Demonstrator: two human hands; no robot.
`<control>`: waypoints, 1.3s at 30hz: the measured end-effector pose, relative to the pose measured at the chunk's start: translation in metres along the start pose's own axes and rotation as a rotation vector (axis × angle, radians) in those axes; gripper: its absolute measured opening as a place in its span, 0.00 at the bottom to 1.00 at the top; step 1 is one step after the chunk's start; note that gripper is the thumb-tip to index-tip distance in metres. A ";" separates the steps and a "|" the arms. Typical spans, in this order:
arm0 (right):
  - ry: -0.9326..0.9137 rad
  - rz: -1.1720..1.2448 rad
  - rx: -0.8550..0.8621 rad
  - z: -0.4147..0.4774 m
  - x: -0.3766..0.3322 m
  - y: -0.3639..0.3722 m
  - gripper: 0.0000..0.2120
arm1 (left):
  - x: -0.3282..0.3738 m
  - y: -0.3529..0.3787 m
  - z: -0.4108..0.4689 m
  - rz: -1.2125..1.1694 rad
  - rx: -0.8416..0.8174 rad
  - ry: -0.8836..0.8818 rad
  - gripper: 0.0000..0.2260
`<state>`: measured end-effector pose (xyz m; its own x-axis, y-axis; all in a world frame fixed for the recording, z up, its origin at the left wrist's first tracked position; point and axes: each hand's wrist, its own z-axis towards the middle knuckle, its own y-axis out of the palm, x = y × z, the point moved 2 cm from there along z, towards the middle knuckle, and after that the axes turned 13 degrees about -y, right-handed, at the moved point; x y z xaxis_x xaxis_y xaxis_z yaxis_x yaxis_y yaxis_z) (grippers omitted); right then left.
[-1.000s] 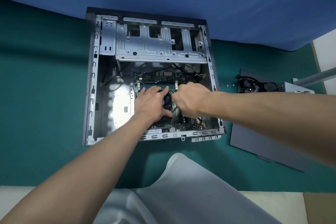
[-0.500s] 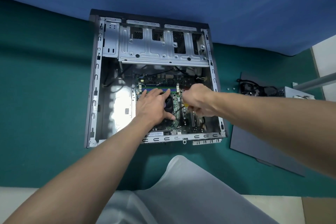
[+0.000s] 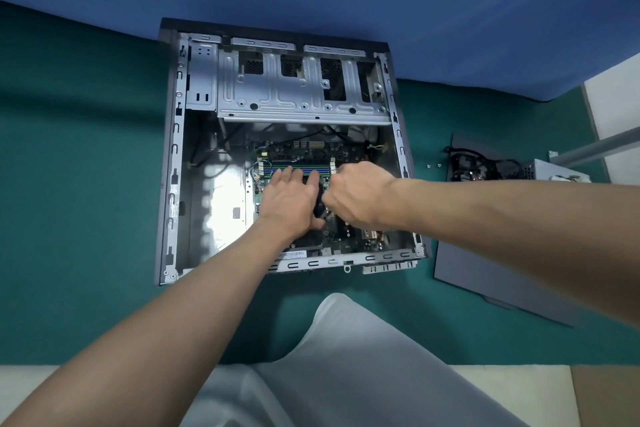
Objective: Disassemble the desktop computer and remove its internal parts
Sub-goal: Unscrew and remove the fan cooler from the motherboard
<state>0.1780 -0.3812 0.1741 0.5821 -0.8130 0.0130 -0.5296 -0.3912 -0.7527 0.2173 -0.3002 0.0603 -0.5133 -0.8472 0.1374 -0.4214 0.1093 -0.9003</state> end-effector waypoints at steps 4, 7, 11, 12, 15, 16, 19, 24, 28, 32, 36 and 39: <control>0.401 0.682 0.122 0.006 0.015 0.006 0.14 | -0.002 0.000 0.001 -0.013 -0.002 0.003 0.41; 0.815 1.291 0.133 0.007 0.020 0.017 0.09 | -0.002 0.000 0.002 -0.021 -0.005 0.004 0.42; 0.758 1.209 0.009 0.007 0.022 0.015 0.06 | -0.003 0.001 0.002 -0.037 -0.026 -0.009 0.45; 0.658 1.002 0.010 0.006 0.021 0.014 0.07 | -0.003 0.001 0.003 -0.039 -0.029 -0.009 0.45; 0.229 0.282 -0.031 -0.001 0.010 0.009 0.13 | -0.002 0.002 0.004 -0.045 -0.030 -0.007 0.45; 0.079 0.093 -0.026 -0.004 0.007 0.010 0.13 | -0.002 0.002 0.004 -0.045 -0.027 -0.005 0.44; -0.030 0.013 -0.024 -0.007 0.012 0.014 0.13 | -0.003 0.002 0.004 -0.054 -0.037 -0.005 0.45; 0.408 0.787 0.169 0.003 0.025 0.019 0.17 | -0.004 0.002 0.004 -0.064 -0.047 -0.009 0.47; 0.828 1.394 0.045 0.004 0.026 0.024 0.10 | -0.004 0.003 0.004 -0.053 -0.051 -0.023 0.48; 0.556 0.910 -0.019 0.005 0.022 0.013 0.10 | -0.004 0.003 0.004 -0.049 -0.057 -0.028 0.48; -0.051 -0.034 -0.012 -0.006 -0.002 0.007 0.07 | -0.003 0.003 0.003 -0.059 -0.053 -0.017 0.46; -0.211 -0.167 0.004 -0.010 -0.002 0.011 0.10 | -0.003 0.001 0.003 -0.062 -0.053 -0.017 0.46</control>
<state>0.1646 -0.3882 0.1723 0.7771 -0.6294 0.0003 -0.4129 -0.5102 -0.7544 0.2201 -0.2991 0.0576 -0.4720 -0.8620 0.1847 -0.4915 0.0834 -0.8669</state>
